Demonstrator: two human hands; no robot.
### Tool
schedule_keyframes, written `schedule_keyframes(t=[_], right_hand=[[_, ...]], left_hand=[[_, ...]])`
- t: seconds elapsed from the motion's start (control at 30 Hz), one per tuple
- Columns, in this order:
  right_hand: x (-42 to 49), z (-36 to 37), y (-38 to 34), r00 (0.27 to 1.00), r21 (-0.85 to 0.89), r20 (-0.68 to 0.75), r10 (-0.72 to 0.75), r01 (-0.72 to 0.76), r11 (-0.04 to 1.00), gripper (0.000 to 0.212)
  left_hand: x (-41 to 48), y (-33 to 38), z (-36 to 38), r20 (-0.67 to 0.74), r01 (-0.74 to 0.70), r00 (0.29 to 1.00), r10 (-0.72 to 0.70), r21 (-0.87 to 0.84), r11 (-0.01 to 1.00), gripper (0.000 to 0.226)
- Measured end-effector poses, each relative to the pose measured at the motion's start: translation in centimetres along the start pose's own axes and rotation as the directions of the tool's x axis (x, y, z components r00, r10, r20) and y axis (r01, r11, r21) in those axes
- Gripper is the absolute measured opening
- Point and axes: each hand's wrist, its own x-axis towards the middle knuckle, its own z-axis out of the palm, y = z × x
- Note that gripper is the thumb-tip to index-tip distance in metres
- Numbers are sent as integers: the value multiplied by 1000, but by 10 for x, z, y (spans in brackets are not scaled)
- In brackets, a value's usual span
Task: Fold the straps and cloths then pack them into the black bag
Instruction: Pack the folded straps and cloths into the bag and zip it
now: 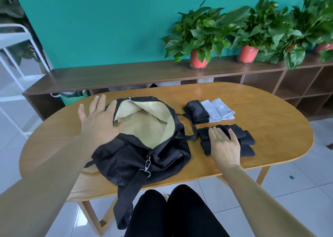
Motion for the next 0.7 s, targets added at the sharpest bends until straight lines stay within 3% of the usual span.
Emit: schedule_keyframes(t=[0.2, 0.4, 0.6, 0.7], right_hand=[[32, -17, -31, 979, 74, -204, 9, 6, 997, 38], [83, -21, -118, 915, 142, -380, -137, 205, 968, 35], [107, 9, -191, 924, 189, -248, -291, 341, 921, 34], [117, 27, -215, 938, 200, -111, -328, 345, 917, 30]], left_hand=[[15, -22, -5, 25, 33, 999, -32, -41, 999, 67], [33, -39, 0, 144, 144, 982, -125, -133, 981, 50], [54, -44, 17, 238, 217, 959, -155, -264, 940, 55], [67, -46, 26, 258, 200, 958, -128, -276, 940, 34]])
